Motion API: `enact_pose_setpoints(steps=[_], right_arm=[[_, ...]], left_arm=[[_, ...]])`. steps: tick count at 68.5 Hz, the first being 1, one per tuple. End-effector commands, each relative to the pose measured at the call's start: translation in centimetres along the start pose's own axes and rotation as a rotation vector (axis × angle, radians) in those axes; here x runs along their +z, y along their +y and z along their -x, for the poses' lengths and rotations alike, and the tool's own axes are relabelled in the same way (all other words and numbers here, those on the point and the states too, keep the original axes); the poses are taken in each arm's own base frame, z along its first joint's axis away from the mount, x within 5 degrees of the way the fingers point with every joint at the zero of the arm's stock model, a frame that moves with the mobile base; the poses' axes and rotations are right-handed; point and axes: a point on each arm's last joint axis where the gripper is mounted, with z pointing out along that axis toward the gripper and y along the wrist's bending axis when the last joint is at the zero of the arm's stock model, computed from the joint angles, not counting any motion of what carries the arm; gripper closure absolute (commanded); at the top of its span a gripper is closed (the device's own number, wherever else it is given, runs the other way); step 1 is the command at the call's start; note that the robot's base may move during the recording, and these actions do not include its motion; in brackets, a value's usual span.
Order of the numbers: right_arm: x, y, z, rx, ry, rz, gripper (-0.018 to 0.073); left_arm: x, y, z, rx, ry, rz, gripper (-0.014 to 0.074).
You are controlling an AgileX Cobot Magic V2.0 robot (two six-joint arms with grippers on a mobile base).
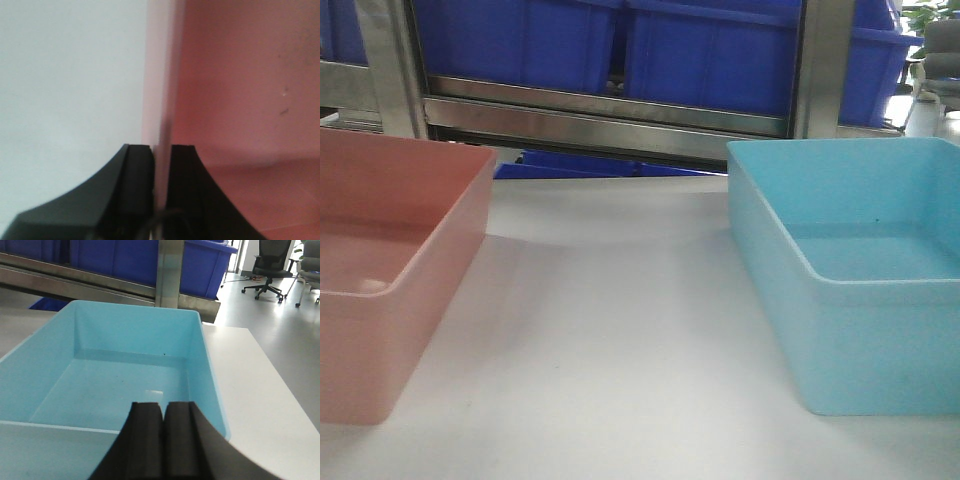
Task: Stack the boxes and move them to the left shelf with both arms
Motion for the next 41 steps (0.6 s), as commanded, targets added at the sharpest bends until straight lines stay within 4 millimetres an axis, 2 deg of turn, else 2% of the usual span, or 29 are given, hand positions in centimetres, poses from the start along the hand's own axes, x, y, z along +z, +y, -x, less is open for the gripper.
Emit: enact_pose_setpoints(steps=[1, 11, 26, 31, 41], right_arm=[[-0.2, 0.0, 1.4, -0.014, -0.109, -0.001, 0.0529], [-0.2, 0.0, 1.4, -0.014, -0.109, -0.001, 0.0529], [-0.2, 0.0, 1.4, -0.014, -0.109, -0.001, 0.0529], [-0.2, 0.0, 1.4, -0.014, -0.109, -0.001, 0.0529], [-0.2, 0.0, 1.4, -0.014, -0.109, -0.001, 0.0529]], left_arm=[[-4.7, -2.0, -0.4, 0.010, -0.103, -0.043, 0.0600], [-5.8, -4.9, -0.4, -0.034, -0.127, -0.091, 0.0600], [-5.3, -10.3, -0.5, -0.039, -0.111, -0.170, 0.0600], [-4.6, -12.6, -0.7, -0.007, -0.104, -0.191, 0.0600], [-2.7, -15.7, -1.3, 0.028, -0.069, -0.225, 0.0600]])
